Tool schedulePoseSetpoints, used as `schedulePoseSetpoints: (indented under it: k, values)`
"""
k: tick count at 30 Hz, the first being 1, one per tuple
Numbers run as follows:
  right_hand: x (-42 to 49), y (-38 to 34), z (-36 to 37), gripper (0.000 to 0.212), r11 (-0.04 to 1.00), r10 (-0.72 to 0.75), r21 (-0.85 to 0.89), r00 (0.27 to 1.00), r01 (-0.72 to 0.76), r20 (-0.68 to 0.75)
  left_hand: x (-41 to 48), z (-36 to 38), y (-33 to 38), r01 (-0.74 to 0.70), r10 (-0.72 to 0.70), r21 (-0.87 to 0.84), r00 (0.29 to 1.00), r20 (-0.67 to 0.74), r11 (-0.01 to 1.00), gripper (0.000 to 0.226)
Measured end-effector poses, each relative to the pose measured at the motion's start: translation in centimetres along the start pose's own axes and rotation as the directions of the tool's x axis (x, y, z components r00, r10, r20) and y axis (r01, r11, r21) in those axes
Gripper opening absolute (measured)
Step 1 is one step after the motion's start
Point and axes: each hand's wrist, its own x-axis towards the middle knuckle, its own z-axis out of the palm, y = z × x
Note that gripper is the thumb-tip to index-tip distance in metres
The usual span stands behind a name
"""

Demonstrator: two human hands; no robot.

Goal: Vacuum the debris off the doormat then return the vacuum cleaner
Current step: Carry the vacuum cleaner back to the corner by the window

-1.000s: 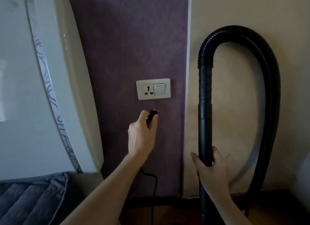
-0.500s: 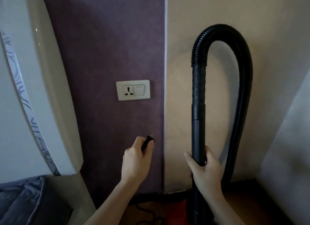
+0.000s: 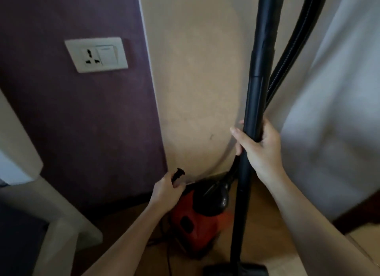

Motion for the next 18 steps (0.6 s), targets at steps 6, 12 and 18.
schedulePoseSetpoints:
  k: [6,12,18]
  values:
    - [-1.2,2.2,-1.0,0.048,0.996,0.092,-0.012,0.995,-0.092,0.028,1.0,6.9,-2.1,0.009,-0.010,0.008,0.986,0.164,1.000,0.066]
    - [-2.0,2.5,-0.3,0.040,0.987,0.058,0.140,0.989,-0.077,0.136,3.5,10.5,-3.4,-0.070,0.052,0.120,0.988,0.148,0.990,0.069]
    - [-1.7,3.8,0.2,0.035,0.995,0.024,0.099,0.999,-0.029,0.048,5.9,13.1,-4.0,-0.189,0.167,0.230,0.980,0.111,0.955,0.040]
